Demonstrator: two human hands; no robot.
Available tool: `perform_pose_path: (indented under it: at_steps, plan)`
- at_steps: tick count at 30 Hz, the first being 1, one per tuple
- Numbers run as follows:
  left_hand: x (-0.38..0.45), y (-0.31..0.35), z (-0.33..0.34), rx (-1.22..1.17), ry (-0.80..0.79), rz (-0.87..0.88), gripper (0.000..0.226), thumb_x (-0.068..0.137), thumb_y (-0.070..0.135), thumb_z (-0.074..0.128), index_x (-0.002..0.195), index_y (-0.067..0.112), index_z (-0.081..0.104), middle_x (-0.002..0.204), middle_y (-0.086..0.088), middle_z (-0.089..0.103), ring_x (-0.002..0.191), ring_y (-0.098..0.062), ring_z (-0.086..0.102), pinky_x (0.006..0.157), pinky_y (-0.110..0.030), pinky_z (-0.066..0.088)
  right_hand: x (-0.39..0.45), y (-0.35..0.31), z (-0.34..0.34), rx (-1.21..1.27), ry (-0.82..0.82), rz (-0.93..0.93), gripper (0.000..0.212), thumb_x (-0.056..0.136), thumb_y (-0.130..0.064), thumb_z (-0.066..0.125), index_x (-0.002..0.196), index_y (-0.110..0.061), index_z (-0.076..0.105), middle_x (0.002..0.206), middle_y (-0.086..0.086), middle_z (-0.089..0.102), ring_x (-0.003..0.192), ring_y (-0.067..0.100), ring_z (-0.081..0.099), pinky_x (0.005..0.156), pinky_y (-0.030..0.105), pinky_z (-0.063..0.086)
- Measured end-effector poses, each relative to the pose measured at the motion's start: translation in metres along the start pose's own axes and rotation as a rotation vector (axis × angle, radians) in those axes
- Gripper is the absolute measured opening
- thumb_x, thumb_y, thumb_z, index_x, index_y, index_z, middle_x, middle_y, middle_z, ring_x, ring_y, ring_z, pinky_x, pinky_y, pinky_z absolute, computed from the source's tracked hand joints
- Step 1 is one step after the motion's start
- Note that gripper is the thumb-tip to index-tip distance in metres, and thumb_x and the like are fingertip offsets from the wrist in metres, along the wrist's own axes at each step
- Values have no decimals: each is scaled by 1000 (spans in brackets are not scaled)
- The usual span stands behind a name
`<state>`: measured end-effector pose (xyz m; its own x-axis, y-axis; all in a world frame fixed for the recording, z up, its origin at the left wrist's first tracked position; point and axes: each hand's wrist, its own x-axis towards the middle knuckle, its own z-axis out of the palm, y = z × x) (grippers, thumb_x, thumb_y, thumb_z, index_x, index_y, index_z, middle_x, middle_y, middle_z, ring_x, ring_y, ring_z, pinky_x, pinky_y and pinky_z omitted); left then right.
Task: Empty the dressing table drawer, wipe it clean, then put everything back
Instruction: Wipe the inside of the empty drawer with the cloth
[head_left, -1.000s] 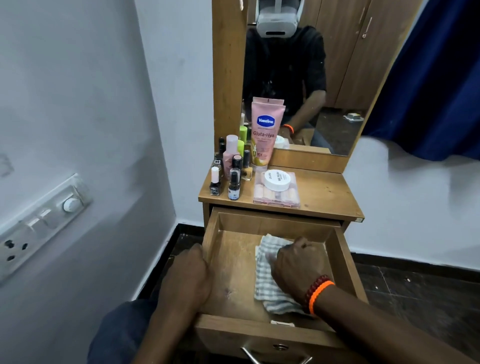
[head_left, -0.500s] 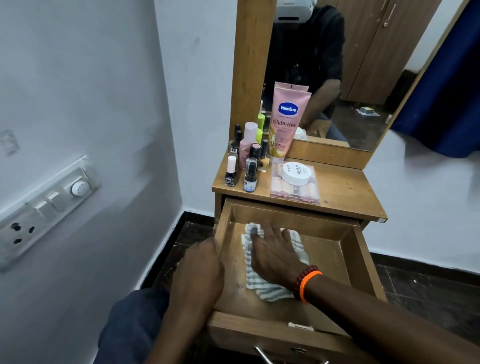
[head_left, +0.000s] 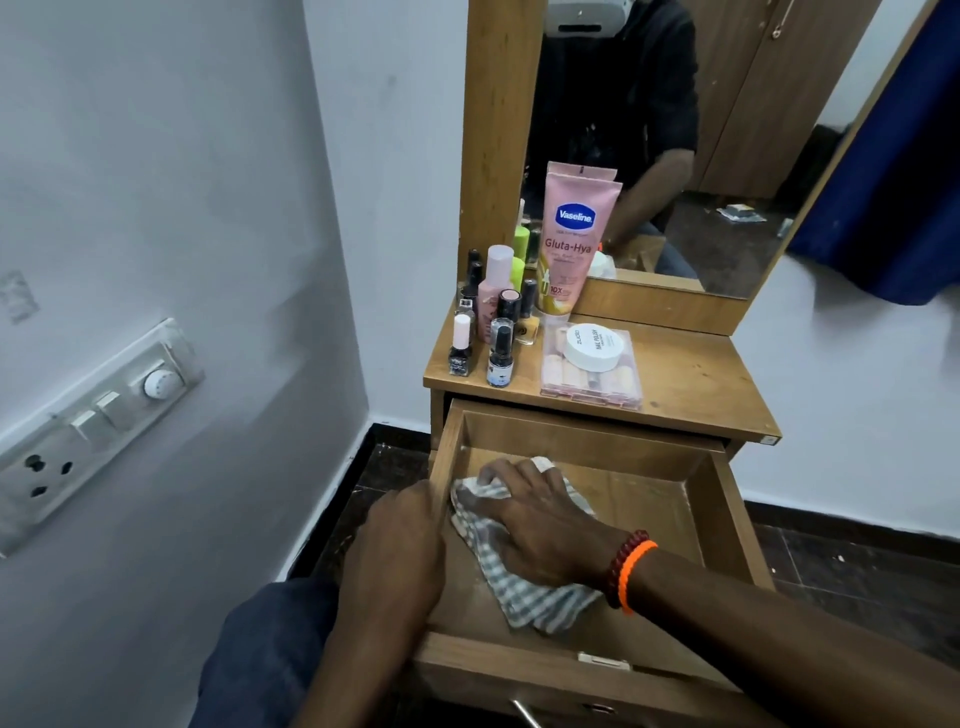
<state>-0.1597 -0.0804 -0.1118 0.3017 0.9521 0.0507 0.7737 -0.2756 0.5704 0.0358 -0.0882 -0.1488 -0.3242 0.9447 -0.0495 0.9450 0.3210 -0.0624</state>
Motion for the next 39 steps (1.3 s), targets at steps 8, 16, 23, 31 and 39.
perform_pose_path:
  at_steps: [8, 16, 23, 31, 39]
  plan:
    - [-2, 4, -1, 101, -14, 8, 14, 99, 23, 40, 99, 23, 53, 92, 4, 58, 82, -18, 61, 73, -39, 55, 38, -11, -6, -21, -23, 272, 60, 99, -34, 43, 156, -24, 26, 146, 23, 27, 127, 43, 31, 105, 56, 26]
    - [-3, 3, -4, -15, 61, -26, 21, 94, 16, 47, 88, 24, 66, 84, 6, 65, 77, -15, 63, 67, -41, 57, -7, -15, -9, 80, -130, -20, 56, 99, -32, 41, 155, -33, 35, 148, 11, 27, 129, 35, 28, 102, 49, 30]
    - [-3, 5, 0, 111, 88, -17, 9, 93, 16, 52, 90, 21, 59, 86, 2, 51, 74, -20, 54, 67, -37, 51, -27, -19, -10, 167, -176, -163, 42, 95, -51, 42, 129, -39, 63, 133, 5, 34, 122, 27, 30, 93, 42, 23]
    - [-1, 2, 3, 100, 102, -29, 14, 89, 7, 55, 95, 19, 61, 90, -2, 52, 75, -21, 53, 63, -33, 43, -9, -43, -15, 636, -51, 96, 34, 74, -23, 52, 93, -7, 76, 88, 6, 76, 83, 21, 71, 76, 43, 61]
    - [2, -2, 8, 87, 118, -30, 12, 91, 12, 51, 96, 18, 60, 91, -4, 55, 82, -23, 54, 65, -32, 41, -11, -56, -11, 682, -255, 46, 37, 79, -18, 48, 91, 7, 72, 97, 22, 74, 92, 34, 69, 83, 49, 58]
